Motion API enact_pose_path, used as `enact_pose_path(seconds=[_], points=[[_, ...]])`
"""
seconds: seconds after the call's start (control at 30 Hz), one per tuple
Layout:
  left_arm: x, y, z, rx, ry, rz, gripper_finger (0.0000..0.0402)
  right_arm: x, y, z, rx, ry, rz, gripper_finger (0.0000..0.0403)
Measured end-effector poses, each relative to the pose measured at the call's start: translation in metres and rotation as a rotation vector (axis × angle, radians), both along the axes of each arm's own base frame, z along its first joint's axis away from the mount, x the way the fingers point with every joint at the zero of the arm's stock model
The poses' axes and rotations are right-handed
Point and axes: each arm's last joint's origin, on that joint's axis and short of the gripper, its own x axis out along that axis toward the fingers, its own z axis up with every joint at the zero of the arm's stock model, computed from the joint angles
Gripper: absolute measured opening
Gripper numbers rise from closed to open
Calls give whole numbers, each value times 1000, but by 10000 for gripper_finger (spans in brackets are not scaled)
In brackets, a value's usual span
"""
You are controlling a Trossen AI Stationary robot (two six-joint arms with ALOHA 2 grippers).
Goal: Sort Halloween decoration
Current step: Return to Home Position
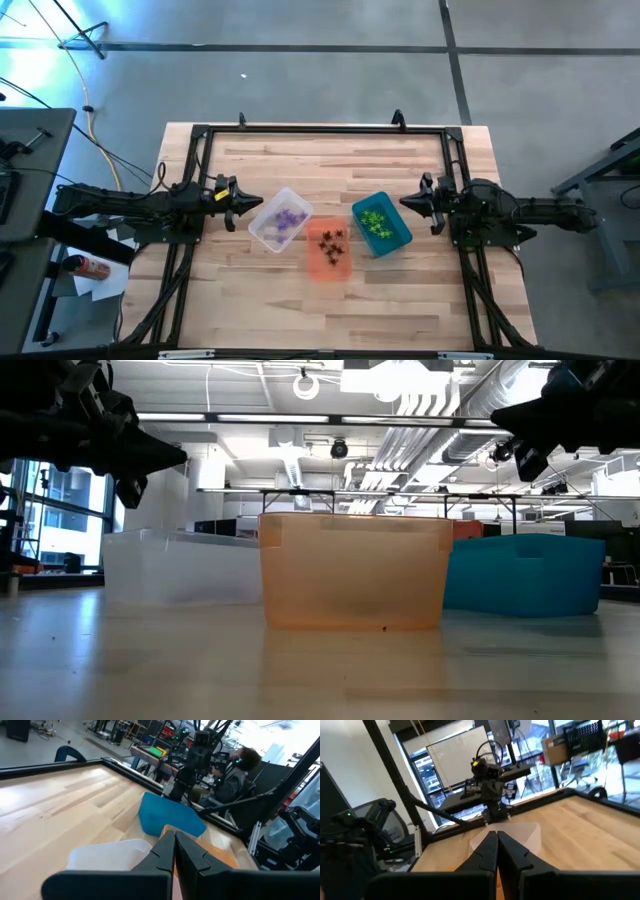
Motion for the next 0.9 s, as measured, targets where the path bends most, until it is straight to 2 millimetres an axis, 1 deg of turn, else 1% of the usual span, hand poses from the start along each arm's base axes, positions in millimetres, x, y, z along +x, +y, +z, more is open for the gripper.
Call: enact_pose_path(seconds=[0.13, 0.4, 0.5, 0.57, 0.63, 0.73, 0.83, 0.9], points=[[0, 0, -1, 0, 8, 0, 1, -5, -3, -5, -55, -16, -15, 0], [0, 0, -1, 0, 11, 0, 1, -12, -5, -12, -144, 39, -13, 0], [0, 0, -1, 0, 11, 0, 1, -14, -4, -14, -135, 31, 9, 0], [0, 0, -1, 0, 11, 0, 1, -12, -4, -22, -103, 0, 20, 0], [0, 0, -1, 0, 11, 0, 1, -12, -3, -23, -88, 11, 24, 0], [0, 0, -1, 0, 13, 0, 1, -13, -3, -24, -138, 13, 12, 0], [0, 0, -1, 0, 13, 0, 1, -13, -5, -25, -156, 25, -59, 0], [0, 0, -1, 0, 13, 0, 1, -12, -7, -29, -83, 74, -102, 0]])
